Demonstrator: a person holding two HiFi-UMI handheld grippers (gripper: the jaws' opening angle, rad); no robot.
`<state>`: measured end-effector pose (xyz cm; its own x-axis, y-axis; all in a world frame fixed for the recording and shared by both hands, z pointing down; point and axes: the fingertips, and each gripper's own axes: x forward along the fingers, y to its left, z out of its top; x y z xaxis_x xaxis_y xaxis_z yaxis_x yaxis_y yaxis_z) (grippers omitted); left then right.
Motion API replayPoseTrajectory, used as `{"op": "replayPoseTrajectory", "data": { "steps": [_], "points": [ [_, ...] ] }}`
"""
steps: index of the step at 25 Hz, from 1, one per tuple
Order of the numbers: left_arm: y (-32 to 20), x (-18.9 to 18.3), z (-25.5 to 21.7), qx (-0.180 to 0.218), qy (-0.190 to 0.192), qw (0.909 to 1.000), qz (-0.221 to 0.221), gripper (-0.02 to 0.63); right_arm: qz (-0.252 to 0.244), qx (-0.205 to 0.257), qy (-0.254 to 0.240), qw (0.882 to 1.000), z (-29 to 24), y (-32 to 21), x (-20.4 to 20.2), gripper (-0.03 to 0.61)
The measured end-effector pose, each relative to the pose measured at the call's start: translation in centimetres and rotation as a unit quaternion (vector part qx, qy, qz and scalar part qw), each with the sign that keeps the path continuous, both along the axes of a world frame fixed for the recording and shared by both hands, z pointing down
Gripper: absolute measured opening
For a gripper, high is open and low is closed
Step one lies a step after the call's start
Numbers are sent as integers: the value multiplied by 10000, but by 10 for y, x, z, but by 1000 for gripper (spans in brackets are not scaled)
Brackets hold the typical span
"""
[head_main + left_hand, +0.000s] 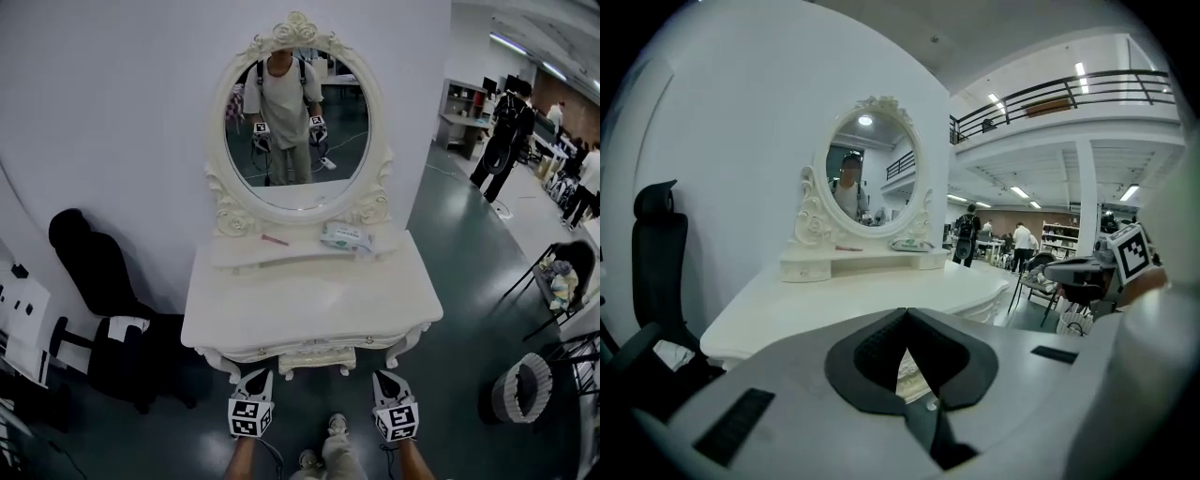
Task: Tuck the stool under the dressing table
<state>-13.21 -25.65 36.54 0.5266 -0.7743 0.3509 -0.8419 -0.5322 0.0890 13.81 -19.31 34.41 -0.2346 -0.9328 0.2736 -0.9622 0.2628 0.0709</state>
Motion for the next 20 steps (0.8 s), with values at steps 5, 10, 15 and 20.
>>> {"op": "replayPoseTrajectory", "data": {
  "steps": [5,10,15,20],
  "points": [
    [12,1,-24,79,-44,9999,121,14,-155,77,4,9999,-27,14,-16,0],
    [22,-5,-38,126,-3,9999,91,14,-316,122,-8,9994,-40,27,-33,0],
    [27,-11,-52,198,31,9998,48,14,-356,179,-139,9991,-49,32,-51,0],
    [27,-14,-67,340,82,9994,26,14,-246,312,-199,9990,-63,29,-54,0]
  ]
}}
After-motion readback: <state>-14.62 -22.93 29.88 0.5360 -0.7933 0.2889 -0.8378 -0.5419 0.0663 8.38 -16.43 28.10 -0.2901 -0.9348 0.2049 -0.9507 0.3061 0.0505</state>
